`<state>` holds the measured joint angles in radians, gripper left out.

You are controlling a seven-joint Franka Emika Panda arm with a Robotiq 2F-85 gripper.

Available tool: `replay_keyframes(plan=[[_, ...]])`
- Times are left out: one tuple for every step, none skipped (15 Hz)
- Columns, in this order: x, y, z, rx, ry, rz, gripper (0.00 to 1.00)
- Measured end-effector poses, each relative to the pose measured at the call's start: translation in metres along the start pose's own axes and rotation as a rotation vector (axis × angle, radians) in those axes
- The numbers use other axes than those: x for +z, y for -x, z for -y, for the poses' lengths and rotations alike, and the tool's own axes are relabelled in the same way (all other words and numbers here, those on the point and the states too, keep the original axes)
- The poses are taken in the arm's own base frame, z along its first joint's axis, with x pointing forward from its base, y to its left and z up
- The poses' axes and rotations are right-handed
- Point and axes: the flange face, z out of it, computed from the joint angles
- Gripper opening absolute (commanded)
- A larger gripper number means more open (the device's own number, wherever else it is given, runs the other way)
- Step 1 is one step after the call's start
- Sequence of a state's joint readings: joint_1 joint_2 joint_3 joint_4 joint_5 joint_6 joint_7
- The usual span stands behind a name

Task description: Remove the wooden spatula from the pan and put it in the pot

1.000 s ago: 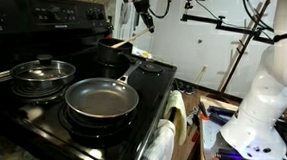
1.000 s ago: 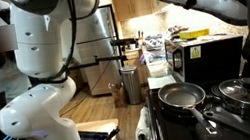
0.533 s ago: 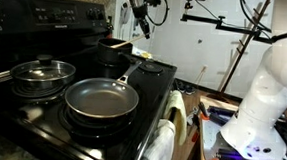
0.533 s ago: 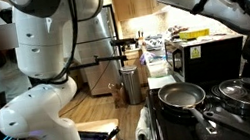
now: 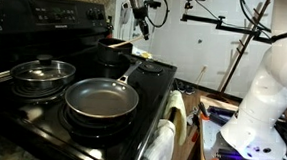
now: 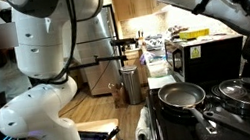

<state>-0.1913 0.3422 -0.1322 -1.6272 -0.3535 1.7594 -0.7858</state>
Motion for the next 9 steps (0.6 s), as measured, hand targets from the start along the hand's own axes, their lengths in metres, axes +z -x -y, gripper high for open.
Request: replay_keyframes(plan=[[-0.0009,0.0001,-0.0002,-0.004,0.010,0.010,0.07],[-0.0027,-0.0003,-0.0002,-0.009,0.022,0.018,0.07],[-0.0049,-0.0011,0.0002,-0.015,0.036,0.030,0.07],[-0.0068,-0.0017,0.0009,-0.022,0.049,0.045,0.07],[-0.0083,-0.0024,0.0022,-0.031,0.061,0.068,0.07],[-0.0089,-0.0034,0.0038,-0.039,0.069,0.090,0.07],[-0.0084,-0.0050,0.0052,-0.046,0.075,0.107,0.07],[-0.0070,-0.0070,0.0066,-0.053,0.078,0.121,0.07],[-0.0040,-0.0089,0.0075,-0.057,0.075,0.133,0.07]])
